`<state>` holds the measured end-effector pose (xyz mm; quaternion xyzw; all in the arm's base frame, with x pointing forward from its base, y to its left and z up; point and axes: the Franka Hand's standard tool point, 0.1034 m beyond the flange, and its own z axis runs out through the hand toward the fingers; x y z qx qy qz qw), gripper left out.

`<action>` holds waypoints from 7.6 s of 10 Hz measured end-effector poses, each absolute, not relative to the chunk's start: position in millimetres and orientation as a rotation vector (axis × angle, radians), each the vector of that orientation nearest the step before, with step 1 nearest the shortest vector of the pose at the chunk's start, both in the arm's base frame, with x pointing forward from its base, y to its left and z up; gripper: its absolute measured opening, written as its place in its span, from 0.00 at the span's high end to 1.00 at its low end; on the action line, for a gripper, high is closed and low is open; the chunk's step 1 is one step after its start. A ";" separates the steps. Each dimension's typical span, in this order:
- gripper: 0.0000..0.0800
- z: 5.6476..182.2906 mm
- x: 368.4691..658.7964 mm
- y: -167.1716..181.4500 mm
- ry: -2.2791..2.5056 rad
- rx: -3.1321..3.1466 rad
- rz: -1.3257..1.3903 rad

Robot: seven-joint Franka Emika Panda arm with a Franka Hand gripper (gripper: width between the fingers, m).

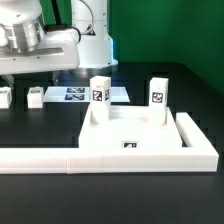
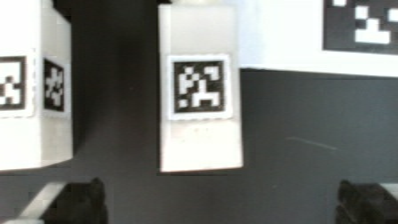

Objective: Assemble square table

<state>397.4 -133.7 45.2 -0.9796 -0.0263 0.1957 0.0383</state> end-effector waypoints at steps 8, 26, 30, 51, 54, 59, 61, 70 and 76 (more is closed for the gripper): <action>0.19 31.2 381.9 -137.4 0.062 -3.048 0.599; 0.34 5.5 352.9 -131.6 -0.040 -2.798 1.215; 0.64 4.4 359.2 -129.2 -0.052 -2.821 1.187; 0.64 91.6 529.5 -101.5 -0.032 -3.078 0.080; 0.64 87.8 536.3 -111.6 -0.130 -3.162 -0.233; 0.64 104.5 561.2 -75.8 -0.057 -3.117 -0.256; 0.64 103.9 578.5 -54.4 -0.108 -3.115 -0.360; 0.64 99.7 584.5 -8.6 0.002 -3.066 -0.365; 0.64 108.8 609.4 41.3 0.032 -3.012 -0.425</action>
Offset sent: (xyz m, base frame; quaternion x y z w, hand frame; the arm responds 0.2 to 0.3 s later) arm -0.0287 -0.0215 0.0033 -0.1000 -0.0187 0.0963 0.9901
